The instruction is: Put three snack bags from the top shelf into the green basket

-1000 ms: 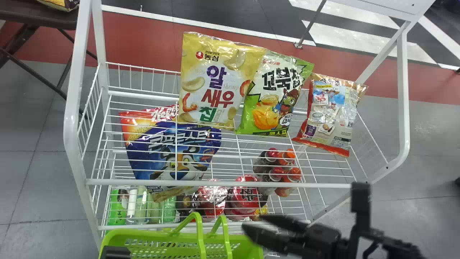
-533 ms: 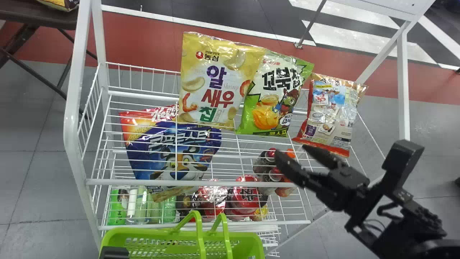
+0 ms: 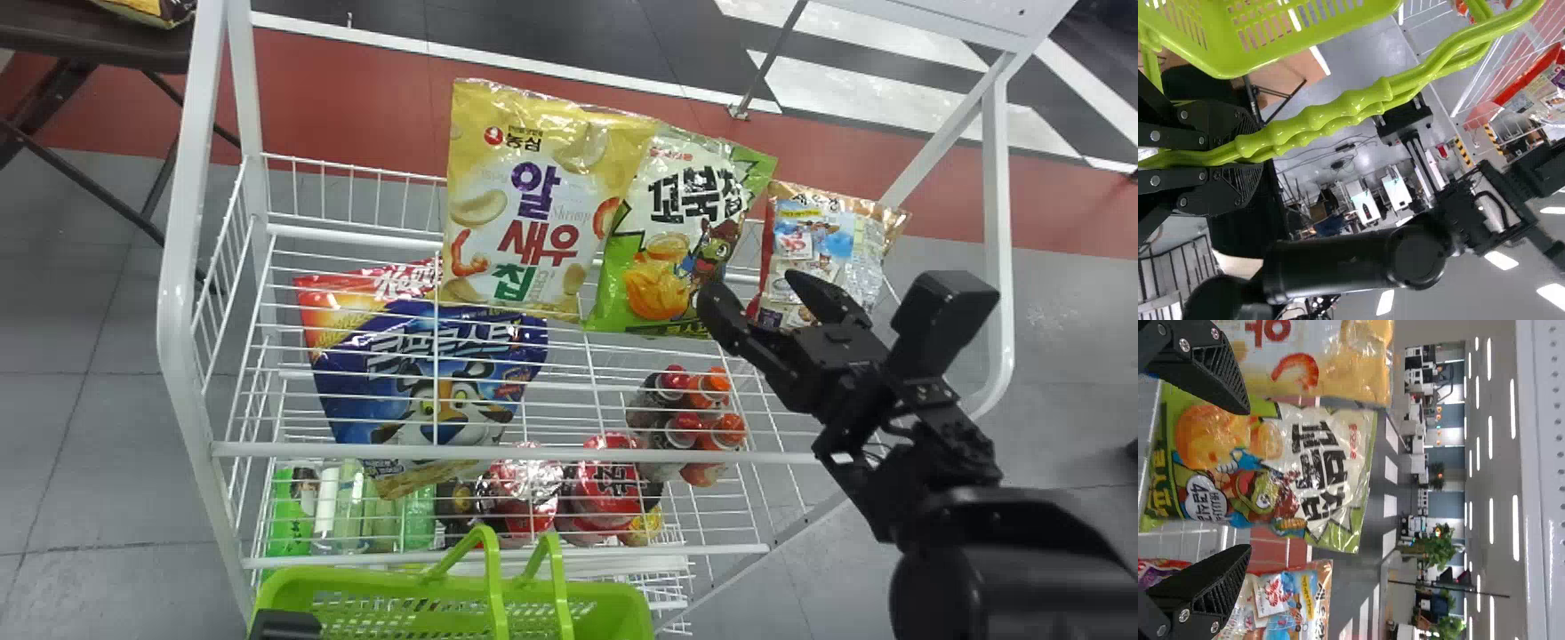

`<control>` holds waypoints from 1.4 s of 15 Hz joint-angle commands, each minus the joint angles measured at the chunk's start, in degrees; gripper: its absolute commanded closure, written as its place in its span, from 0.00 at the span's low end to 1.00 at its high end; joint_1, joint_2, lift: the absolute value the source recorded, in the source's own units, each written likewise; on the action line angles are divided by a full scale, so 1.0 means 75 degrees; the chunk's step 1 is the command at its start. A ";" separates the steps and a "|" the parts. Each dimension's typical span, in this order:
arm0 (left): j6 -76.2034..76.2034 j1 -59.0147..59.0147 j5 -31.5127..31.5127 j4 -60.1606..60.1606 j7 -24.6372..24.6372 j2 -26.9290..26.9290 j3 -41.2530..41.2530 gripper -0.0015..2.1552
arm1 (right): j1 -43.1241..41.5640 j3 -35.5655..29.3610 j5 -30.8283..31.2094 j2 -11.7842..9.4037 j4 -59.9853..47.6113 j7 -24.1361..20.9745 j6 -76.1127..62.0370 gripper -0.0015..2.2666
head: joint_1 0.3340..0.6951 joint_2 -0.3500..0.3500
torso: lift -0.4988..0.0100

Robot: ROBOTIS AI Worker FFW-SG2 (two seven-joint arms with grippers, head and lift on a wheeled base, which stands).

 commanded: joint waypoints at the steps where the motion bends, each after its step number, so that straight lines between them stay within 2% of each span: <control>1: 0.0109 -0.0111 0.0043 0.0099 -0.0003 0.0013 -0.0009 0.94 | -0.0654 0.0149 0.0067 -0.0111 0.0592 0.0007 0.0191 0.04 | 1.00 0.00 | 0.89; 3: 0.0226 -0.0146 0.0043 0.0122 -0.0003 0.0013 0.0026 0.94 | -0.1040 0.0372 0.0055 -0.0217 0.1025 0.0043 0.0238 0.04 | 1.00 0.00 | 0.89; 9: 0.0390 -0.0263 0.0043 0.0146 0.0009 0.0013 0.0050 0.94 | -0.1966 0.1040 0.0266 -0.0181 0.1916 0.0054 0.0566 0.06 | 1.00 0.00 | 0.89; 10: 0.0414 -0.0275 0.0054 0.0158 0.0009 0.0013 0.0073 0.94 | -0.2083 0.1075 0.0348 -0.0170 0.2010 0.0019 0.0636 0.17 | 1.00 0.00 | 0.89; 12: 0.0414 -0.0287 0.0101 0.0158 -0.0003 0.0025 0.0120 0.94 | -0.2154 0.1098 0.0348 -0.0170 0.1986 -0.0016 0.1035 0.84 | 1.00 0.00 | 0.89; 13: 0.0414 -0.0298 0.0101 0.0158 -0.0003 0.0025 0.0120 0.94 | -0.2130 0.1087 0.0372 -0.0181 0.1939 -0.0075 0.1058 0.94 | 1.00 0.00 | 0.89; 21: 0.0437 -0.0380 0.0113 0.0216 0.0020 0.0025 0.0061 0.94 | -0.1415 0.0384 -0.0050 -0.0275 0.0814 -0.0133 0.1058 0.97 | 1.00 0.00 | 0.89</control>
